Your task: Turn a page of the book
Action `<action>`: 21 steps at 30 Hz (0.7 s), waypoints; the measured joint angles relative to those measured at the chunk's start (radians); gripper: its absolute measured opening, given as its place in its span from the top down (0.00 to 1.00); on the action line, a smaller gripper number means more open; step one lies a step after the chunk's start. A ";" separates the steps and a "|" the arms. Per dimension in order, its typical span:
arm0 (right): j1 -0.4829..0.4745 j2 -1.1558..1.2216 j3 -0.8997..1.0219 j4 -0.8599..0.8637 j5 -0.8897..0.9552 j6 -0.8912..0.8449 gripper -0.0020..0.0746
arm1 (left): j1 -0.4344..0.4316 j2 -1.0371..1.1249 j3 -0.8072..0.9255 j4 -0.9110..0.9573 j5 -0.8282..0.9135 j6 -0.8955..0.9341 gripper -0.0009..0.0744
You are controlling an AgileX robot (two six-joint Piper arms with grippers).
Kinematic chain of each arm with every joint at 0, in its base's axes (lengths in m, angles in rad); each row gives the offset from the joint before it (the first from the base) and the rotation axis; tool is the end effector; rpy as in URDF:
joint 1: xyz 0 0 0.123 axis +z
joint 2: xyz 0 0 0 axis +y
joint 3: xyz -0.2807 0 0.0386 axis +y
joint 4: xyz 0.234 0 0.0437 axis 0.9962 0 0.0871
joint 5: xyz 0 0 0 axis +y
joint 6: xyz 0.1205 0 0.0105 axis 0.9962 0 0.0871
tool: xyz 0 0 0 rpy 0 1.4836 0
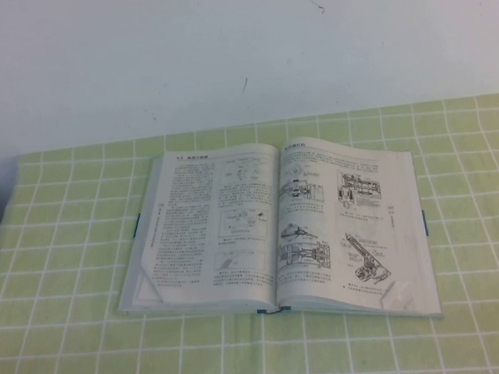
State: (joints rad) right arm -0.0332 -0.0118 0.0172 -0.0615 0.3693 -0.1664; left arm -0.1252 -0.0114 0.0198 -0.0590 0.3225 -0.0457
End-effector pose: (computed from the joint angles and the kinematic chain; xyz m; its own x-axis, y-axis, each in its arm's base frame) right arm 0.0689 -0.0050 0.1665 -0.2878 -0.2124 -0.9338 -0.0097 0.9757 -0.2190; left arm 0.0698 -0.0111 0.1710 -0.2522 -0.0705 -0.9651 0.1179 0.9877 -0.1030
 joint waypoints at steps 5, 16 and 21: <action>0.000 0.000 0.000 0.000 0.000 0.000 0.98 | 0.000 0.000 0.000 0.000 0.000 0.000 0.99; 0.000 0.000 0.000 0.000 0.000 0.000 0.98 | 0.039 -0.002 -0.001 -0.002 0.002 -0.002 0.99; 0.000 0.000 0.000 0.000 0.000 0.000 0.98 | 0.039 -0.002 -0.001 -0.004 0.003 -0.002 0.99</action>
State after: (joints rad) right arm -0.0332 -0.0118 0.0172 -0.0615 0.3693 -0.1664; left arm -0.0860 -0.0130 0.0189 -0.0629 0.3258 -0.0477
